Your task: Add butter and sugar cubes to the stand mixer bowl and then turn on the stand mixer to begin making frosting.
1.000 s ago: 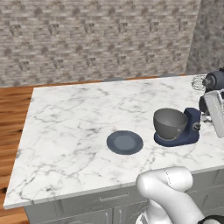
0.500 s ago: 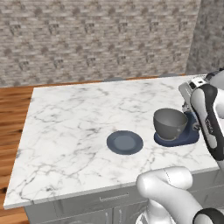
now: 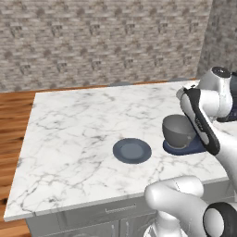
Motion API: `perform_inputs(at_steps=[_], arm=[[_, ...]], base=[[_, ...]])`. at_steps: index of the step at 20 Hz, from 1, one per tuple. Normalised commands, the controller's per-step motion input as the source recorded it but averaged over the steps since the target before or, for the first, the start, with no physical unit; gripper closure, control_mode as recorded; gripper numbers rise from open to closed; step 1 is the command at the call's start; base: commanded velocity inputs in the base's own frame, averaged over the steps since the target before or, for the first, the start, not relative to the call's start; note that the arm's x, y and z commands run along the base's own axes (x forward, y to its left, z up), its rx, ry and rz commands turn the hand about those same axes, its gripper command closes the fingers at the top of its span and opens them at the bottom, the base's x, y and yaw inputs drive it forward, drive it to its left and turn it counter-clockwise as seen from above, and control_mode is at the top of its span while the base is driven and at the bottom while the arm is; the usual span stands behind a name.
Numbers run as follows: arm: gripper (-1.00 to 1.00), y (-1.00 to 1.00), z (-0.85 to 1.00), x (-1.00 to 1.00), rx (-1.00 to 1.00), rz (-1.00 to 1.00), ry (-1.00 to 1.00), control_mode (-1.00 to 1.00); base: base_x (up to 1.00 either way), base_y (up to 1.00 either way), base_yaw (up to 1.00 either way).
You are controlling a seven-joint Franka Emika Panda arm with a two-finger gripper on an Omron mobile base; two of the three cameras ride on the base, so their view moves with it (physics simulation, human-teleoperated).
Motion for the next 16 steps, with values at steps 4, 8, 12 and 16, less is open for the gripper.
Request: perform_inputs(at_steps=[4,8,12,16], arm=[[1.0,-0.15,-0.35,0.26,-0.18,0.03,0.1,-1.0],[1.0,-0.07,-0.42,0.24,-0.15,0.01,0.11,-1.0],[1.0,0.0,-0.48,0.17,-0.1,0.0,0.11,-1.0],[1.0,-0.01,-0.35,0.12,-0.03,0.0,0.09,-1.0]], base=[[0.0,0.0,0.0],[0.0,0.0,0.0],[0.0,0.0,0.0],[0.0,0.0,0.0]])
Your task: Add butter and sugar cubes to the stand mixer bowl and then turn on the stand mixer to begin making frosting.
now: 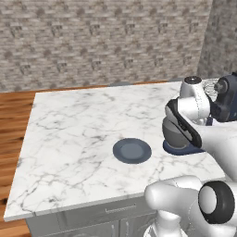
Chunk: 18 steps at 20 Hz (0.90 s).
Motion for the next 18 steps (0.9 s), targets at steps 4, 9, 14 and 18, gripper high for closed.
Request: perform_inputs(at_steps=[4,9,14,18], arm=[[1.0,-0.04,-0.24,0.23,0.0,0.0,0.1,-1.0],[1.0,-0.04,-0.26,0.32,0.0,0.01,0.09,-1.0],[1.0,-0.07,-0.23,0.21,0.0,0.01,0.03,-1.0],[1.0,-0.07,-0.29,0.22,0.0,0.01,0.02,-1.0]], base=[[0.0,0.0,0.0],[0.0,0.0,0.0],[0.0,0.0,0.0],[0.0,0.0,0.0]])
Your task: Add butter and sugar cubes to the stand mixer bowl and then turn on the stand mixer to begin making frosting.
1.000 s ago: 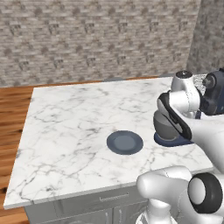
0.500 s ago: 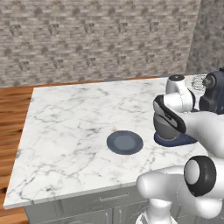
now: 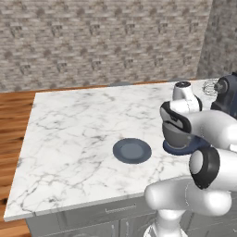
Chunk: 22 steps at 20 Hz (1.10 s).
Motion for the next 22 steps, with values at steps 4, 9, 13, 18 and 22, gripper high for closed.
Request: perform_inputs(at_steps=[4,9,13,18,22], arm=[[1.0,-0.11,-0.31,0.19,0.0,0.01,0.0,-1.0],[1.0,-0.04,-0.26,0.21,0.0,0.0,0.0,-1.0],[1.0,-0.05,-0.29,0.17,0.0,0.01,0.0,-1.0],[-1.0,-0.01,-0.26,0.16,0.0,0.01,0.0,-1.0],[-1.0,-0.02,-0.06,0.03,0.0,0.0,-0.01,-1.0]], base=[[0.0,0.0,0.0],[0.0,0.0,0.0],[0.0,0.0,0.0],[0.0,0.0,0.0],[0.0,0.0,0.0]])
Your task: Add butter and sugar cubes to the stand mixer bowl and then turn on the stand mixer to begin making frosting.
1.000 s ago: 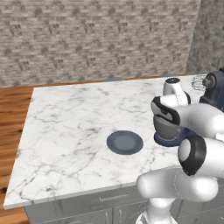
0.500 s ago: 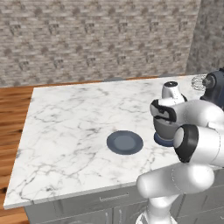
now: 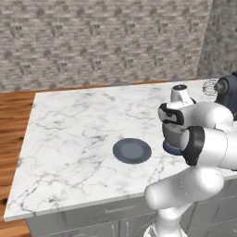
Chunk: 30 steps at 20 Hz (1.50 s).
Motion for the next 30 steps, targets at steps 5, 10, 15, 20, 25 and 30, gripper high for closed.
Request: perform_inputs(at_steps=[5,10,15,20,25,30], arm=[[-1.0,0.02,0.16,-0.02,0.0,0.0,-0.07,-1.0],[-1.0,0.27,0.55,-0.19,0.0,0.0,-0.15,-1.0],[-1.0,0.25,0.61,-0.35,-0.01,-0.01,-0.12,-1.0],[-1.0,-0.01,0.0,-0.65,0.01,-0.09,-0.04,-1.0],[-1.0,-0.37,-0.07,-0.88,0.12,-0.12,-0.16,-1.0],[-1.0,-0.53,0.0,-0.78,0.13,-0.13,-0.17,-1.0]], base=[[0.0,0.0,0.0],[0.0,0.0,0.0],[0.0,0.0,0.0],[0.0,0.0,0.0],[0.0,0.0,0.0],[0.0,0.0,0.0]])
